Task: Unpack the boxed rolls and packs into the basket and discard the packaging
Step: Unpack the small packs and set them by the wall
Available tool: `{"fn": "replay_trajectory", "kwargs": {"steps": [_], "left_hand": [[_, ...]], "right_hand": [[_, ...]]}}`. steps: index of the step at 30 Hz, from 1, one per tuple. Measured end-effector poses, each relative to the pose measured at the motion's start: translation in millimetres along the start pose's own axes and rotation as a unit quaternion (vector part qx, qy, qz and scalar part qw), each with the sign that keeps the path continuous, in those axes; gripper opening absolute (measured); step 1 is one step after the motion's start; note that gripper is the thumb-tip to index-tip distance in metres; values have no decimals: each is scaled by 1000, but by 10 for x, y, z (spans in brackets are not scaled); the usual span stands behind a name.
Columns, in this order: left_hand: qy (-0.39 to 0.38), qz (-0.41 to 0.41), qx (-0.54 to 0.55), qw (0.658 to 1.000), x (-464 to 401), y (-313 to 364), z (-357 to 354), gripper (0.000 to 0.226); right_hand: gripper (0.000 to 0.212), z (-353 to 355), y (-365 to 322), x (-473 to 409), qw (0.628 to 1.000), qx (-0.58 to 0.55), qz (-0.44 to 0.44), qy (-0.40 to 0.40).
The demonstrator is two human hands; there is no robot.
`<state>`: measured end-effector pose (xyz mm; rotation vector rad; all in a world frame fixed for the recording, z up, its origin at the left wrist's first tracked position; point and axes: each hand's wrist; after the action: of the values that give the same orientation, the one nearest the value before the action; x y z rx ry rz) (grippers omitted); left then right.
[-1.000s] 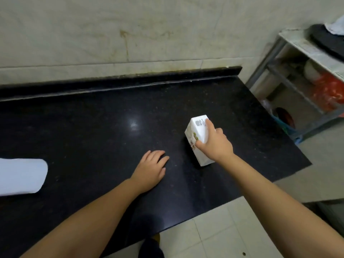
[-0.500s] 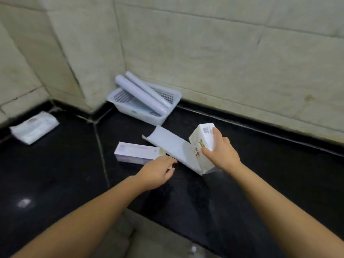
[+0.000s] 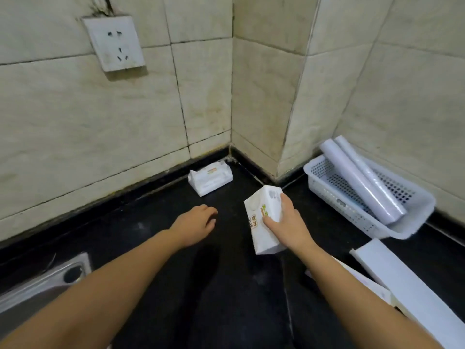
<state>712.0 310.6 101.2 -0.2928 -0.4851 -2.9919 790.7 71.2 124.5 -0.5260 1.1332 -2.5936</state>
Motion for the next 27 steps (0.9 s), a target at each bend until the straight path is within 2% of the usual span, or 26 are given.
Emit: {"fn": "replay_trajectory", "kwargs": {"steps": [3,6,9,11,14,17,20,22,24,27], "left_hand": [[16,52,-11,998,-327,-305,117,36],[46,96,-13,994,-742,-474,173,39],[70,139,-38,987,-1192,-552,146,48],[53,167,-51,983,-1431,-583,101,55],[19,194,-72,978,-1630,-621,40,47],[78,176,-47,980,-1697,-677,49,30],[186,139,63,971,-1719,-707,176,24],[237,125,114,957,-1757,-672,318,17],[271,101,141,947,-1806,-595,460,14],[313,71,149,935,-1896,-488,630,14]], "right_hand": [[77,-315,-84,-477,995,-100,-12,-12],[72,-548,-80,-952,980,-189,-65,8],[69,-694,-84,-1320,960,-255,-112,22],[68,-756,-69,-1462,960,-258,-105,15],[71,-760,-23,-1490,981,-176,-72,-26],[67,-614,107,-1426,997,-25,54,-54],[69,-451,266,-1454,962,182,156,-132],[65,-441,318,-1552,932,279,192,-128],[61,-513,256,-1685,922,313,204,-97],[62,-700,26,-1993,928,313,186,-75]]}}
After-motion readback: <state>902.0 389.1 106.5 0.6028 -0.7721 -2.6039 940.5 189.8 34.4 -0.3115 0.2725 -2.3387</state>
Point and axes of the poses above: each hand's wrist, its own x-axis away from the middle knuckle, its own z-axis out of the back of the hand, y = z × x, and after that the axes turned 4 degrees about -y, right-handed
